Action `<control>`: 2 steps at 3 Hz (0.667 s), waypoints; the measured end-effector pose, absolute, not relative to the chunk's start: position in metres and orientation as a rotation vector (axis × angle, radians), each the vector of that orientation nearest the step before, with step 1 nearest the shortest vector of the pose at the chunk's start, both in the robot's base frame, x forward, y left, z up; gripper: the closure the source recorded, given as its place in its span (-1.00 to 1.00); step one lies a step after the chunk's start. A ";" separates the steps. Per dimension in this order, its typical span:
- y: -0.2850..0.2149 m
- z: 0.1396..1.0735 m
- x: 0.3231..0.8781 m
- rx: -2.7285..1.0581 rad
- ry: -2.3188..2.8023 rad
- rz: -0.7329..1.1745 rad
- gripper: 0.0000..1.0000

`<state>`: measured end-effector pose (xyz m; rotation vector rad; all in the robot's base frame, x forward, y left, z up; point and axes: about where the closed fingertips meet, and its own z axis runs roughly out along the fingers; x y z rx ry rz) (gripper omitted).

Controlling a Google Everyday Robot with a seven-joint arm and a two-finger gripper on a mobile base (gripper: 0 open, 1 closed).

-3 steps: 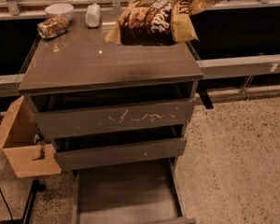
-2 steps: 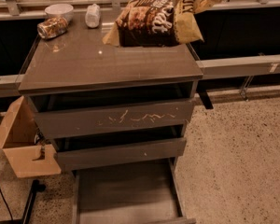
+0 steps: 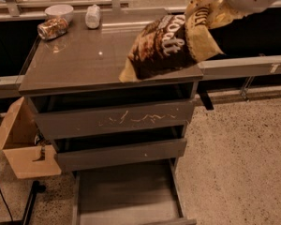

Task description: Place brown chip bag into bottom drawer

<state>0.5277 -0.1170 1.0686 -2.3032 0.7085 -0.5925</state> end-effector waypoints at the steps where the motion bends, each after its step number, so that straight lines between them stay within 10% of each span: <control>1: -0.123 1.042 0.504 -2.267 0.762 -0.593 1.00; 2: -0.127 1.015 0.500 -2.250 0.792 -0.588 1.00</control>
Offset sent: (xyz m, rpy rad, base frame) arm -0.0280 -0.0173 -0.0878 0.0671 0.0256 -0.0896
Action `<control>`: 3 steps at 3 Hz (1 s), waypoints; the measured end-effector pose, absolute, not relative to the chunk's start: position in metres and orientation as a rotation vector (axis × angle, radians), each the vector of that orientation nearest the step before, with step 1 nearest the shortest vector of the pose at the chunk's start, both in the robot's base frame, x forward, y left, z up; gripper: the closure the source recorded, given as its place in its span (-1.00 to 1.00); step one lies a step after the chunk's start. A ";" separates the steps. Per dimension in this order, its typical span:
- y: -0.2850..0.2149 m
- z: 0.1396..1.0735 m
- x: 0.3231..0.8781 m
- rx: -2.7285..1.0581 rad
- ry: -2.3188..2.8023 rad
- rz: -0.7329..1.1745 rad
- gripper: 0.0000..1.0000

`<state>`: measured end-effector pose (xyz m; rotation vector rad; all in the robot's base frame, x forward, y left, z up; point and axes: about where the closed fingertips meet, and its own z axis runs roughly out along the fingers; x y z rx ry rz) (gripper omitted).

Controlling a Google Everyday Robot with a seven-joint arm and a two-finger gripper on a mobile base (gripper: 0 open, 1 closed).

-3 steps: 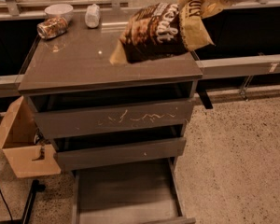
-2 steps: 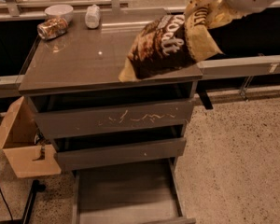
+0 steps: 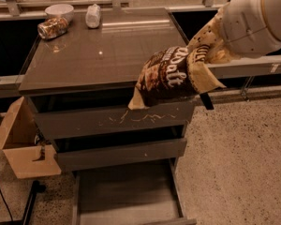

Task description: Place brown chip bag into bottom drawer

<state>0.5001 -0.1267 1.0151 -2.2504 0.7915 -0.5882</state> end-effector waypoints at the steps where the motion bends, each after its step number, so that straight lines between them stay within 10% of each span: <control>1: -0.136 0.949 0.511 -2.270 0.818 -0.554 1.00; 3: -0.131 0.949 0.502 -2.282 0.814 -0.540 1.00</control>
Offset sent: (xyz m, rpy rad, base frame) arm 0.0183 -0.0185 -0.1034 -0.0063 0.0741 -0.0141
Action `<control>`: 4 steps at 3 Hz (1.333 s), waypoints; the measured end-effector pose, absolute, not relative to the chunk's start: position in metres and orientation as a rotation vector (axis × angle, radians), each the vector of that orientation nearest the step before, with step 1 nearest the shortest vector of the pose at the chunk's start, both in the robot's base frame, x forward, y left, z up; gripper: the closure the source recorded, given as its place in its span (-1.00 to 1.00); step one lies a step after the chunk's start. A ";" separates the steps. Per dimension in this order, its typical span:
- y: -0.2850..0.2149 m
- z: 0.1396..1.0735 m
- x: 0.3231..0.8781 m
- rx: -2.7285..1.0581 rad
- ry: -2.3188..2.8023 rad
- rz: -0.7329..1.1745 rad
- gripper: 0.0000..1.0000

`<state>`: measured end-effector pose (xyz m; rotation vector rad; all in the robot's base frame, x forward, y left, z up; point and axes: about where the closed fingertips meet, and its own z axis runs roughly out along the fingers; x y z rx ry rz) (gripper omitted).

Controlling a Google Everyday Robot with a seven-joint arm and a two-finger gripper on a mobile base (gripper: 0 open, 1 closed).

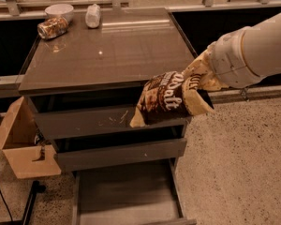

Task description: Place brown chip bag into bottom drawer

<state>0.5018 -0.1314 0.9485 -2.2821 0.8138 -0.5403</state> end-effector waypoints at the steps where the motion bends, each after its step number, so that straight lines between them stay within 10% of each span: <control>1: -0.131 0.946 0.484 -2.293 0.830 -0.508 1.00; 4: -0.130 0.877 0.432 -2.270 0.881 -0.389 1.00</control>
Offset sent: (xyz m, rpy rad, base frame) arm -0.0774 -0.0113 -0.0287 0.0315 0.1206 -0.0322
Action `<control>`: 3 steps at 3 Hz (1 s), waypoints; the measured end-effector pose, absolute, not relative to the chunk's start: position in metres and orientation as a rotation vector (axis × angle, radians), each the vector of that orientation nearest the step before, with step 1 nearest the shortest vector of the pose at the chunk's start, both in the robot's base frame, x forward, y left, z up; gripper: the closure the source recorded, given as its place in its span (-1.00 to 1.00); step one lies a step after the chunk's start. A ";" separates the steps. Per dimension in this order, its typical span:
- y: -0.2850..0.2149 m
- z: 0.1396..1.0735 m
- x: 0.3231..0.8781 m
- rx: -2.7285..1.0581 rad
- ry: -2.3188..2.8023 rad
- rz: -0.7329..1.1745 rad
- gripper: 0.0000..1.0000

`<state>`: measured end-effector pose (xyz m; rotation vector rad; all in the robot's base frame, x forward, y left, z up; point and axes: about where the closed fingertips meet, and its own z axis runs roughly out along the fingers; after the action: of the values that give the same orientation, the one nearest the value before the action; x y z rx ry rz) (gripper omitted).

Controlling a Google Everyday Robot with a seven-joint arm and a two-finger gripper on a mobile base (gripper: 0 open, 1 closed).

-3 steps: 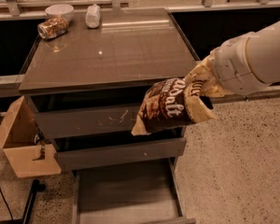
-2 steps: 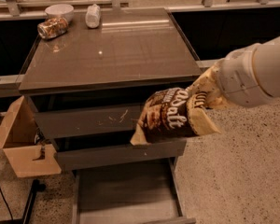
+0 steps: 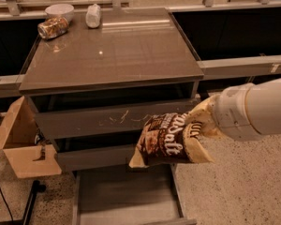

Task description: Place brown chip bag into bottom drawer

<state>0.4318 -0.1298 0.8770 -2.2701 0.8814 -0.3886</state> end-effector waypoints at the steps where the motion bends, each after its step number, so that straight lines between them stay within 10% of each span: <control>1: -0.130 0.847 0.431 -2.246 0.887 -0.369 1.00; 3: -0.130 0.783 0.429 -2.211 0.855 -0.300 1.00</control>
Offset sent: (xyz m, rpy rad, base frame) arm -0.0013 -0.0048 -0.1071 0.1131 0.0269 0.0228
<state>0.4291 -0.1303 0.7832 -2.2107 0.8553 -0.2996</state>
